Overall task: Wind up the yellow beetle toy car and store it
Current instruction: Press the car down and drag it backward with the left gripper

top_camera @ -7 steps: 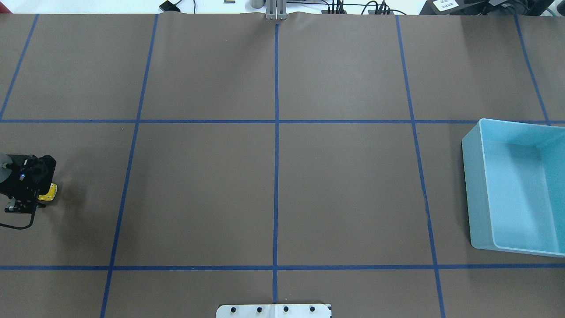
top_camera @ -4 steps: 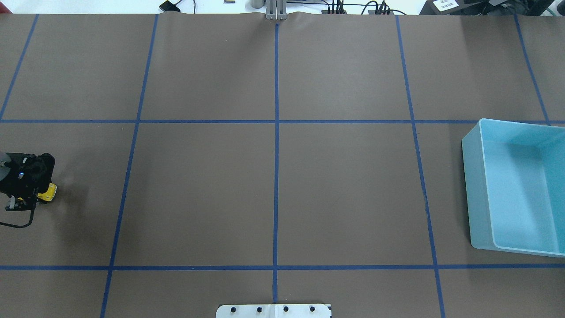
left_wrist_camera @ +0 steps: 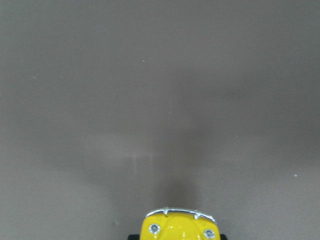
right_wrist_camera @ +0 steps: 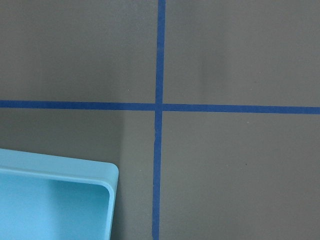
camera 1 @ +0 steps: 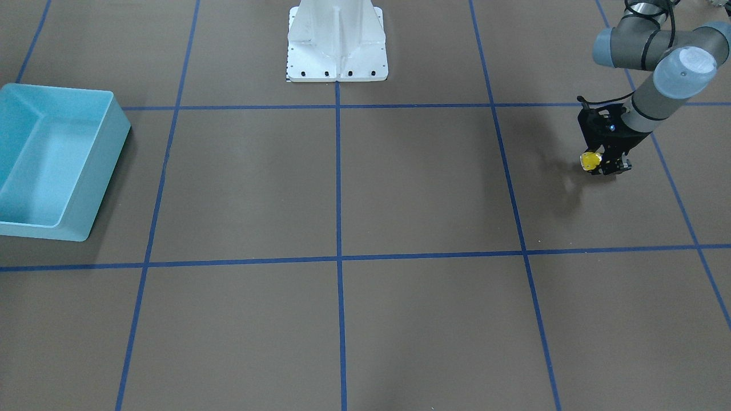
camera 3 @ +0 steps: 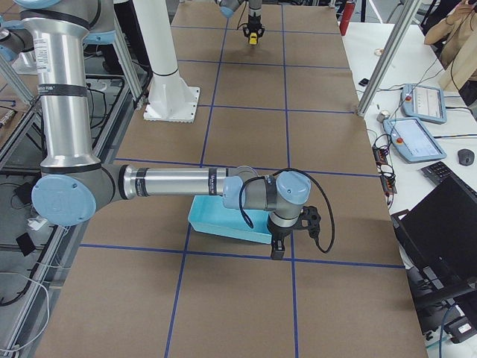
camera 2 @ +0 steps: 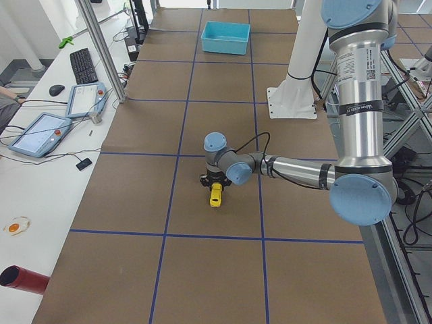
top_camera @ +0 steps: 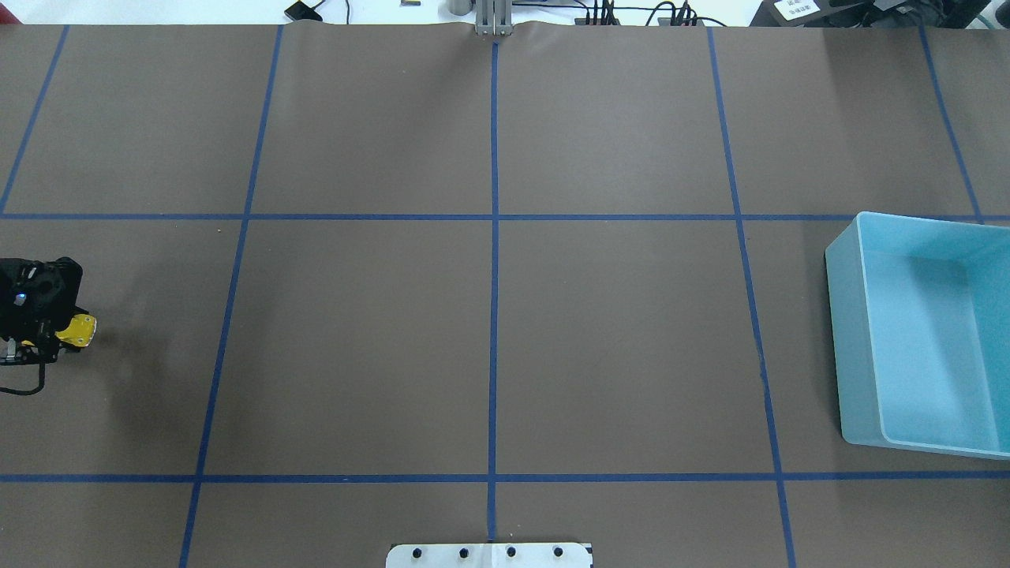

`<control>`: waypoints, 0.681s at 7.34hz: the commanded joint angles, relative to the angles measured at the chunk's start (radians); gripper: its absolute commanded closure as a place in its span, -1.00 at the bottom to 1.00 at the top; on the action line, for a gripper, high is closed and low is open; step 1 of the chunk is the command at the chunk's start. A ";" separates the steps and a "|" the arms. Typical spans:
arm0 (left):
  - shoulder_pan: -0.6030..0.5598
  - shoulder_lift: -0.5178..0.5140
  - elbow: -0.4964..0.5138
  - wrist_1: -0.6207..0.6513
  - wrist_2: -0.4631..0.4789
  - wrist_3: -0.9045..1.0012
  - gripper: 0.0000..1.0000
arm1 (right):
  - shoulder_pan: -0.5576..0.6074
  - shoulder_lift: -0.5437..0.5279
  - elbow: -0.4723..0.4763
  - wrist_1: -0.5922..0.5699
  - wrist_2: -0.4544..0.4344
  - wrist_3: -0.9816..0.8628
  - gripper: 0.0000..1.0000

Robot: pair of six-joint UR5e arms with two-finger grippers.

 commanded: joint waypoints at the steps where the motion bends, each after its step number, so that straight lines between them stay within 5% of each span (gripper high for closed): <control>1: -0.015 0.008 0.001 -0.055 -0.006 -0.003 1.00 | 0.000 0.000 -0.001 0.000 0.000 0.000 -1.00; 5: -0.013 0.000 0.076 -0.177 -0.046 -0.005 1.00 | 0.000 0.000 -0.001 0.000 0.000 0.000 -1.00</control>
